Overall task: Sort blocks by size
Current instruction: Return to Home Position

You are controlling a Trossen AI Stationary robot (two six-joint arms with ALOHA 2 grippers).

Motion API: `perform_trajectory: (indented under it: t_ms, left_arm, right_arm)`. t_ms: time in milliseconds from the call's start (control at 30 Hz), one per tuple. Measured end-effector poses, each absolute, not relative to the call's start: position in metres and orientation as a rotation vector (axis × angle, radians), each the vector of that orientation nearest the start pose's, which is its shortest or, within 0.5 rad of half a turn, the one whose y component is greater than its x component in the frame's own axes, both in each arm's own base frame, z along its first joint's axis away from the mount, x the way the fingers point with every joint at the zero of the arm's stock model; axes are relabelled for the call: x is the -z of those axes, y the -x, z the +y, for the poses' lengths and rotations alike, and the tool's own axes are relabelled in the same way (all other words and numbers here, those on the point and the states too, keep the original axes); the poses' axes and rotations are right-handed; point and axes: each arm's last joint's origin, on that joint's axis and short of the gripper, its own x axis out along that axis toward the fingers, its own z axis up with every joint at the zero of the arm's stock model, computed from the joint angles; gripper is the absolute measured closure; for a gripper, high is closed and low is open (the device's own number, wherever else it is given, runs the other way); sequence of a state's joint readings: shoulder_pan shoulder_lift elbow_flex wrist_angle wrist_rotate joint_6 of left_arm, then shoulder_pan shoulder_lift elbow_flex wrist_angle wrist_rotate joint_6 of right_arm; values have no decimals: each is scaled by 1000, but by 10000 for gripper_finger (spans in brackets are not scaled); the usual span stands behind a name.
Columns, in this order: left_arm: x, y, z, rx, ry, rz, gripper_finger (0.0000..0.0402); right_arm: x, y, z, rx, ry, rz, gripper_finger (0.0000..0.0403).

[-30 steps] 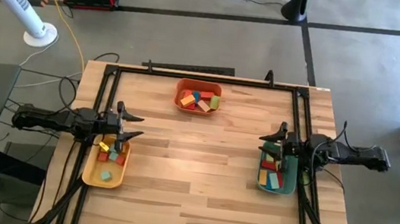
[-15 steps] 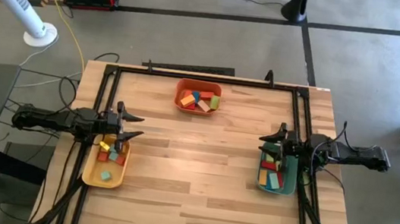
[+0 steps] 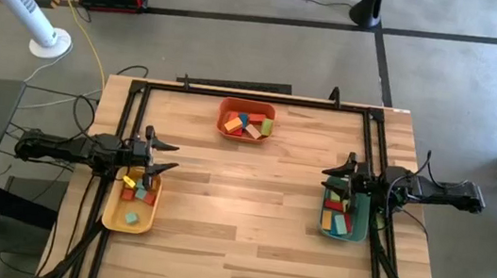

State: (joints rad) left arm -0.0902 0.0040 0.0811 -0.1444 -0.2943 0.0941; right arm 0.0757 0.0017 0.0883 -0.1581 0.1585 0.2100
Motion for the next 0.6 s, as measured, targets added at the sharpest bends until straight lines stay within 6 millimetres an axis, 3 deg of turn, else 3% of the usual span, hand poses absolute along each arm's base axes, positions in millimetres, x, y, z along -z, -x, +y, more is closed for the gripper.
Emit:
perform_trajectory:
  t_ms: [600]
  left_arm:
    - [-177, -91, 0, -201, -101, 76, 187]
  right_arm:
    - [-178, -91, 2, 88, -202, 62, 194]
